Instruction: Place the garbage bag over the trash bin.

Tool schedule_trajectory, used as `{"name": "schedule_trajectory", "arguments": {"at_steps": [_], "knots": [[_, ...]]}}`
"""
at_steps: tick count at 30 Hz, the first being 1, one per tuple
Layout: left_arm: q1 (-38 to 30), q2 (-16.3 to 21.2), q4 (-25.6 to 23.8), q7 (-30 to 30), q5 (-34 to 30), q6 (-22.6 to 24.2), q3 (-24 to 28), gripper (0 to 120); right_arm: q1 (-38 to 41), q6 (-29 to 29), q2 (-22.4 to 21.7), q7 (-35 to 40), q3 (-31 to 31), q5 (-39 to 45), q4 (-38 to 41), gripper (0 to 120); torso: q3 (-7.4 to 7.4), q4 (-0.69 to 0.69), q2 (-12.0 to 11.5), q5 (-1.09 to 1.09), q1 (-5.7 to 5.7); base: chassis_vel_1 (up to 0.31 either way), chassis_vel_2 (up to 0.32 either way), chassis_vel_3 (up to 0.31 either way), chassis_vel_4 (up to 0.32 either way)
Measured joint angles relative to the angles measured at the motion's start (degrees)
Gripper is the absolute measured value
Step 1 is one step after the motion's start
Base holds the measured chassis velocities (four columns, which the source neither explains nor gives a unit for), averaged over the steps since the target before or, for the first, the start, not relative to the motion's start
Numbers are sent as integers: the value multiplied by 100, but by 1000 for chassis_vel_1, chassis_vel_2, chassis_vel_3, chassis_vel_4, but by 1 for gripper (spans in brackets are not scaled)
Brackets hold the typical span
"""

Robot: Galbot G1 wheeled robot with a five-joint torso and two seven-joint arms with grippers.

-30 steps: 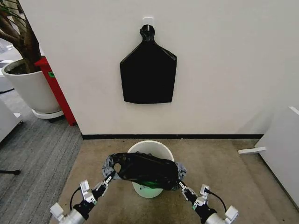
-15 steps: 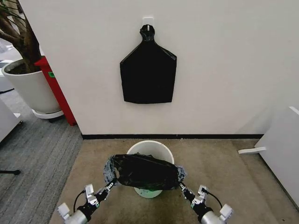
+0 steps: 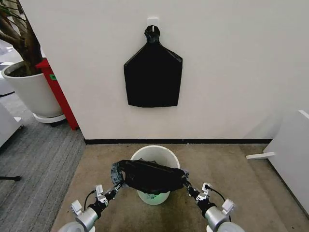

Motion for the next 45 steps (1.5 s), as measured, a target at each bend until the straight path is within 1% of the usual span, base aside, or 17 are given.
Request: {"name": "schedule_trajectory", "arguments": {"at_steps": [3, 5, 6, 7, 8, 13, 15, 16, 17, 23, 24, 28, 30, 33, 35, 38, 45], "knots": [[-1, -39, 7, 14, 97, -1, 7, 0, 59, -15, -6, 26, -24, -48, -13, 3, 0, 0, 0, 0, 0, 0, 0, 0, 0], [106, -32, -132, 15, 296, -24, 5, 0, 97, -91, -16, 60, -45, -203, 39, 3, -1, 0, 0, 0, 0, 0, 0, 0, 0], [119, -24, -143, 15, 318, -32, 5, 0, 95, -102, -19, 56, -45, -235, 46, 5, -1, 0, 0, 0, 0, 0, 0, 0, 0], [180, 26, -200, 14, 389, -70, -12, 1, 73, -121, -36, 31, -45, -408, 66, 11, -1, 0, 0, -1, 0, 0, 0, 0, 0], [180, 26, -200, 14, 389, -70, -12, 1, 73, -121, -36, 31, -45, -408, 66, 11, -1, 0, 0, -1, 0, 0, 0, 0, 0], [379, 320, -296, 93, 752, -298, -106, 19, -93, 30, -110, -87, -16, -1361, 161, 32, -1, 0, 0, -1, 0, 0, 0, 0, 0], [444, 434, -306, 206, 955, -445, -184, 30, -193, 100, -172, -221, 31, -1633, 262, 38, -1, 0, 0, 0, 0, 0, 0, 0, 0], [444, 434, -306, 206, 955, -445, -184, 30, -193, 100, -172, -221, 31, -1633, 262, 38, -1, 0, 0, 0, 0, 0, 0, 0, 0], [472, 481, -311, 264, 1020, -519, -207, 34, -250, 152, -204, -308, 61, -1790, 309, 45, -1, 0, 0, 0, 0, 0, 0, 0, 0], [545, 795, -359, 1134, 1189, -738, -308, 58, -590, 397, -305, -902, 246, -2442, 532, 68, -1, 0, 1, 0, 0, 0, 0, 0, 0], [545, 795, -359, 1134, 1189, -738, -308, 58, -590, 397, -305, -902, 246, -2442, 532, 68, -1, 0, 1, 0, 0, 0, 0, 0, 0], [492, 966, -233, 1688, 1184, -846, -335, 75, -793, 731, -299, -1462, 396, -2699, 506, 85, -1, 0, 1, -1, 0, 0, 0, 0, 0], [454, 1096, -136, 2033, 1274, -936, -356, 85, -873, 1084, -312, -1855, 516, -2939, 439, 94, -1, 0, 1, 1, 0, 0, 0, 0, 0], [426, 1150, -107, 2252, 1356, -998, -381, 91, -929, 1235, -342, -2037, 605, -3016, 442, 98, -1, 0, 1, 0, 0, 0, 0, 0, 0], [386, 1198, -53, 2667, 1447, -1057, -419, 98, -1046, 1314, -392, -2181, 725, -2972, 509, 100, -1, 0, 1, 0, 0, 0, 0, 0, 0], [293, 1243, 164, 3194, 1494, -1094, -462, 100, -1194, 1331, -430, -2207, 861, -2860, 594, 100, -1, 0, 1, -1, 0, 0, 0, 0, 0], [40, 1296, 648, 3378, 1040, -992, -464, 100, -1341, 1390, -346, -2084, 908, -2802, 713, 100, -1, 1, 1, 0, 0, 0, 0, 0, 0]]}}
